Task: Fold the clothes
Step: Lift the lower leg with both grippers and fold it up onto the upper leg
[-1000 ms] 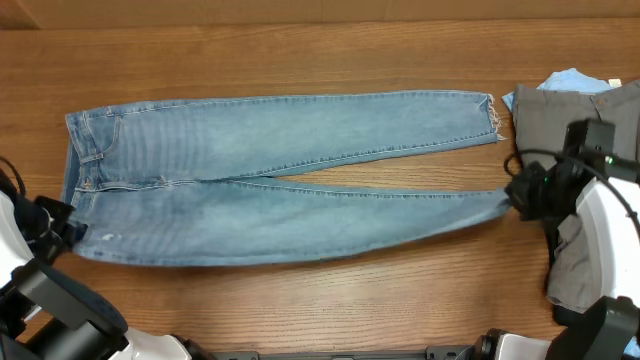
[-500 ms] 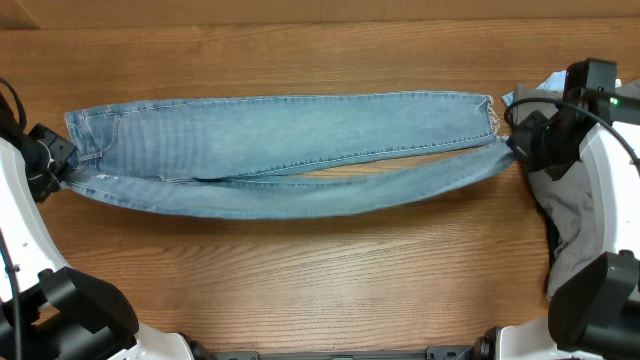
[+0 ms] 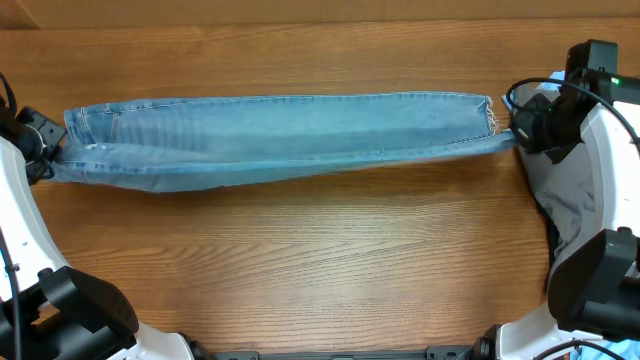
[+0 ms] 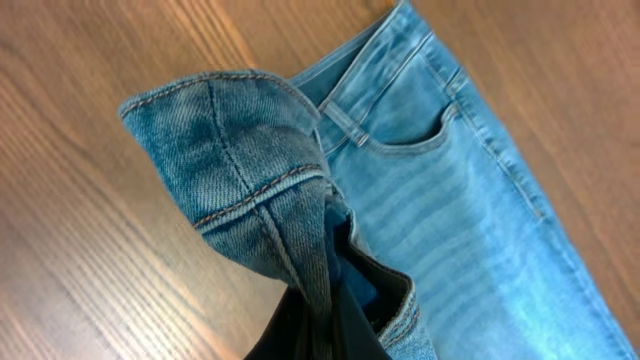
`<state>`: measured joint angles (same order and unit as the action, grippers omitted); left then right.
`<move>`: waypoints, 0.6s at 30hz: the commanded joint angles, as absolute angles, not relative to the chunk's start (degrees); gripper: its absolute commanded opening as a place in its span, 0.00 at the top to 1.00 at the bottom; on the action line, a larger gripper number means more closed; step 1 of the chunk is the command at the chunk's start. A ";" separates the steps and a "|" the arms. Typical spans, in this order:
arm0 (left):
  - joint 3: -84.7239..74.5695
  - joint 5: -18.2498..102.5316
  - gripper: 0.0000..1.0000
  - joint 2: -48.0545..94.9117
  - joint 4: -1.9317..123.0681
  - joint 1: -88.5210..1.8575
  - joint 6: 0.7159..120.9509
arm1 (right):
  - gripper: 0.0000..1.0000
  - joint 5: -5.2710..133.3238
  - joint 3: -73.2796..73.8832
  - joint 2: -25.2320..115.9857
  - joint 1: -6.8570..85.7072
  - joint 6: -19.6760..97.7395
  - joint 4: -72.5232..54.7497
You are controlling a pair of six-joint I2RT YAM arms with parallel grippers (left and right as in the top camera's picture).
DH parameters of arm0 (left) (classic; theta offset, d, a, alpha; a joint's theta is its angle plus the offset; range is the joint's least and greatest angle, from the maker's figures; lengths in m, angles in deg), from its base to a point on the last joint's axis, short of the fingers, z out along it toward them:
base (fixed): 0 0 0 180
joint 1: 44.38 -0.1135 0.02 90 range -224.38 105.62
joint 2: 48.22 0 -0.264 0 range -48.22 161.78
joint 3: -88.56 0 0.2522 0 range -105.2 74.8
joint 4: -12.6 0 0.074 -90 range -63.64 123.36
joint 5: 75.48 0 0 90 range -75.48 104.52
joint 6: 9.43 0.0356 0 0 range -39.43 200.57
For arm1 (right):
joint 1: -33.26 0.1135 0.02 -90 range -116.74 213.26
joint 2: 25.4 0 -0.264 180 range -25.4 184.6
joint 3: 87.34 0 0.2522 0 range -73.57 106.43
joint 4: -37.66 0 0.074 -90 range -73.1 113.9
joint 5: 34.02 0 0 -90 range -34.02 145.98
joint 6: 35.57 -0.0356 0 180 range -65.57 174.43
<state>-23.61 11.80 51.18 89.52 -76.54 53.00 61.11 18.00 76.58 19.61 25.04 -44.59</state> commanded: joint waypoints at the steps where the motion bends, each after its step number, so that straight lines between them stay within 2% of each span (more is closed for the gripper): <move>1: -25.62 10.56 0.96 51.11 86.72 -76.19 52.06 | 0.96 58.38 22.10 77.58 19.44 23.21 -43.78; 8: -25.60 10.21 0.96 51.11 81.87 -74.23 52.30 | 0.96 58.55 22.19 80.51 19.44 21.55 -42.30; 12: -25.60 6.12 0.96 51.77 80.21 -72.43 52.49 | 0.96 58.59 22.19 82.09 19.83 21.55 -38.32; 18: -25.58 5.31 0.96 57.51 80.86 -71.95 53.15 | 0.96 55.95 22.19 82.11 21.32 21.33 -33.90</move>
